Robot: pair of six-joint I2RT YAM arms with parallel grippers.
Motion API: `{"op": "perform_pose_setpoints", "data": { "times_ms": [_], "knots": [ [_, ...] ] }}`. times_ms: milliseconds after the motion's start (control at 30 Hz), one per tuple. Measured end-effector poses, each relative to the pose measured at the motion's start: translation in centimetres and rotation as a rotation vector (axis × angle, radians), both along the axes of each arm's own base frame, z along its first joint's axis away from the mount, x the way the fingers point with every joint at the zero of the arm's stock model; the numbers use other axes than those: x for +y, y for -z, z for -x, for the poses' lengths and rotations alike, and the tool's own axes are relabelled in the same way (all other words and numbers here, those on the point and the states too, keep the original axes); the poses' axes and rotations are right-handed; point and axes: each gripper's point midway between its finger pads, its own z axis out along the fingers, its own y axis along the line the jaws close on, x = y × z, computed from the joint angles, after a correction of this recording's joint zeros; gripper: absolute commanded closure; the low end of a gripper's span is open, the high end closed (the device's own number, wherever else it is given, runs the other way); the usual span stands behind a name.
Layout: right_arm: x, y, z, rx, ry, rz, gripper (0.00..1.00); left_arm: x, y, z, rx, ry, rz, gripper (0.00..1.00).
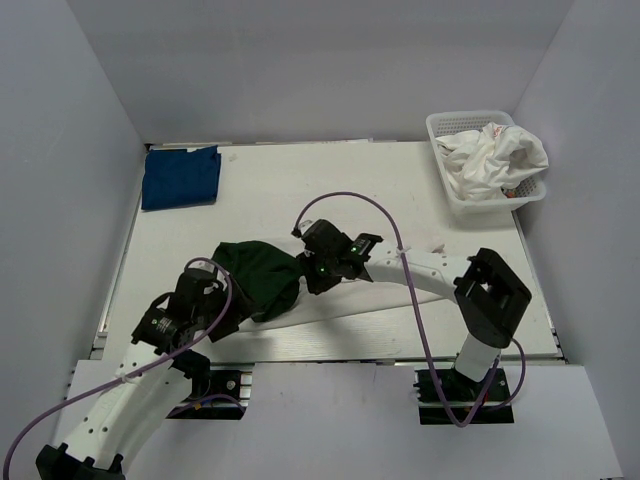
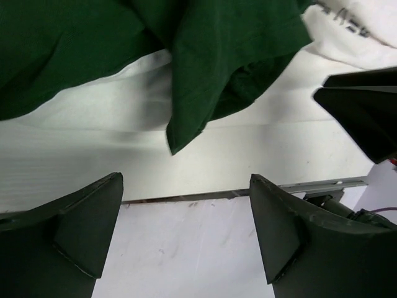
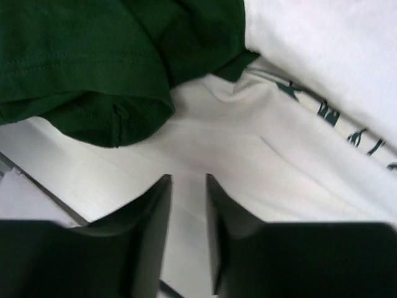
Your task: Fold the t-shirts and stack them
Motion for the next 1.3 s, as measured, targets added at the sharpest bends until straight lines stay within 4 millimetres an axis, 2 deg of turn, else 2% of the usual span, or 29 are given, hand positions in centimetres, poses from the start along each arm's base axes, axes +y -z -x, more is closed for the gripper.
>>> {"op": "perform_pose_setpoints", "data": {
  "times_ms": [67,167,233,267,300,367,400,500,600,800,1167,1233,1267,1300],
  "knots": [
    [0.2,0.0,-0.4,-0.032,-0.053,0.013,0.54,-0.4,-0.2,-0.5,-0.017,0.005,0.013,0.08],
    [0.1,0.0,-0.6,-0.076,-0.148,0.033,0.47,-1.0,0.5,-1.4,-0.020,0.014,0.026,0.16],
    [0.3,-0.3,-0.7,-0.093,-0.174,0.034,0.44,-1.2,1.4,-1.8,0.004,0.017,0.016,0.26],
    [0.5,-0.5,-0.7,-0.093,-0.183,0.024,0.42,-1.2,1.9,-2.0,0.017,0.017,0.008,0.33],
    [0.9,-0.8,-0.6,-0.086,-0.190,0.006,0.42,-1.2,2.4,-2.0,0.035,0.017,-0.004,0.46],
    [2.0,-1.6,-0.4,-0.065,-0.207,-0.036,0.40,-1.1,2.9,-2.3,0.047,0.018,-0.023,0.60],
    [2.9,-2.1,-0.4,-0.056,-0.214,-0.061,0.40,-1.0,3.0,-2.4,0.047,0.019,-0.030,0.74],
    [5.1,-3.4,-1.0,-0.047,-0.224,-0.117,0.40,-0.8,2.8,-3.0,0.020,0.019,-0.048,1.00],
    [6.2,-3.8,-1.1,-0.028,-0.220,-0.144,0.39,-0.8,1.6,-4.1,-0.033,0.017,-0.056,1.00],
    [5.8,-3.2,-0.9,0.049,-0.151,-0.137,0.34,-1.4,-2.8,-6.7,-0.173,0.013,-0.036,1.00],
    [5.9,-2.4,-1.5,0.180,-0.014,-0.099,0.29,-1.8,-7.7,-7.6,-0.319,0.023,0.010,1.00],
    [6.1,-2.3,-1.6,0.193,0.005,-0.098,0.38,-1.8,-8.4,-7.5,-0.338,0.024,0.018,1.00],
    [6.1,-2.3,-1.6,0.198,0.013,-0.097,0.58,-1.8,-8.5,-7.5,-0.345,0.024,0.020,1.00],
    [6.1,-2.3,-1.6,0.200,0.017,-0.095,0.67,-1.7,-8.6,-7.5,-0.346,0.025,0.021,1.00]
  ]
}}
